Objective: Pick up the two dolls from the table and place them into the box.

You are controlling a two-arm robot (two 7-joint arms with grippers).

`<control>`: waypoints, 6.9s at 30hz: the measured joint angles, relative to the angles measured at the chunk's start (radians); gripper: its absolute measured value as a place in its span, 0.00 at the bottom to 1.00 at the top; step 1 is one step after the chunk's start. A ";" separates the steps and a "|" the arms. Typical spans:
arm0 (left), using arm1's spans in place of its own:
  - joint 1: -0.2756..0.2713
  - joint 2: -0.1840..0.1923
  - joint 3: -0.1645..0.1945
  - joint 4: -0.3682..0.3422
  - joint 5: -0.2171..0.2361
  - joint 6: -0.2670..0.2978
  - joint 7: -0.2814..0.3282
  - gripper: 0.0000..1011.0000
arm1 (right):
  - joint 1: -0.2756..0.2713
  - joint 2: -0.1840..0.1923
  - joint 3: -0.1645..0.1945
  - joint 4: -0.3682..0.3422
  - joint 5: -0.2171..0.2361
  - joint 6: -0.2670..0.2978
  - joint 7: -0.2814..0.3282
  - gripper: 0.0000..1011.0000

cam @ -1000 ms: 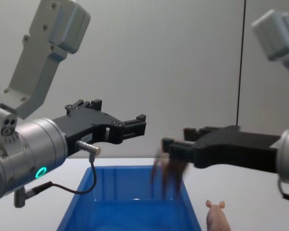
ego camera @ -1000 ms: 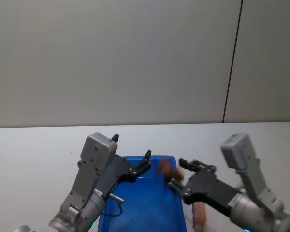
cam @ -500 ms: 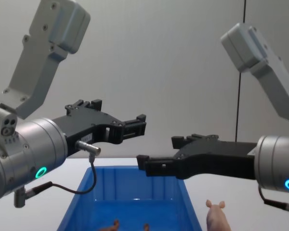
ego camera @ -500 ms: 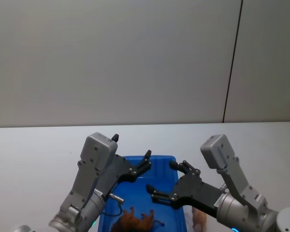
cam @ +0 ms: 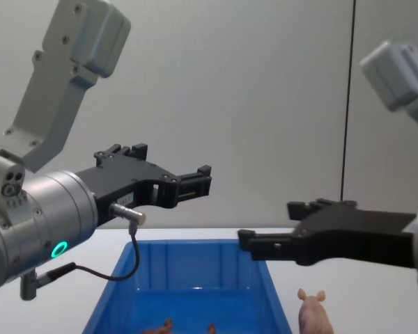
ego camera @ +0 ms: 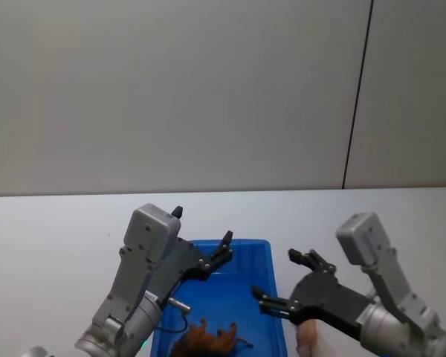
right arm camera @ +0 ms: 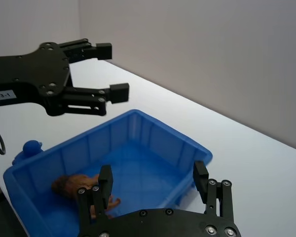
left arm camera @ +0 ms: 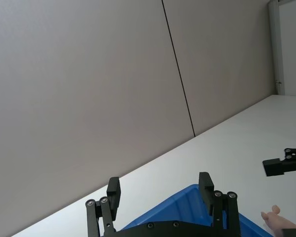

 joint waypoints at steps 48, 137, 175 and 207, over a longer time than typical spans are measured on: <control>0.000 0.000 0.000 0.000 0.000 0.000 0.000 0.99 | -0.124 0.045 0.001 0.052 0.056 0.049 -0.179 0.99; 0.000 0.000 0.000 0.000 0.000 0.000 0.000 0.99 | 0.026 -0.032 -0.017 0.059 0.001 -0.002 -0.057 0.99; 0.161 0.147 -0.047 -0.144 -0.030 0.122 0.169 0.99 | -0.077 0.105 0.055 -0.034 0.059 -0.060 -0.046 0.99; 0.308 0.217 -0.084 -0.101 -0.139 0.103 0.249 0.99 | -0.082 0.111 0.058 -0.038 0.061 -0.063 -0.046 0.99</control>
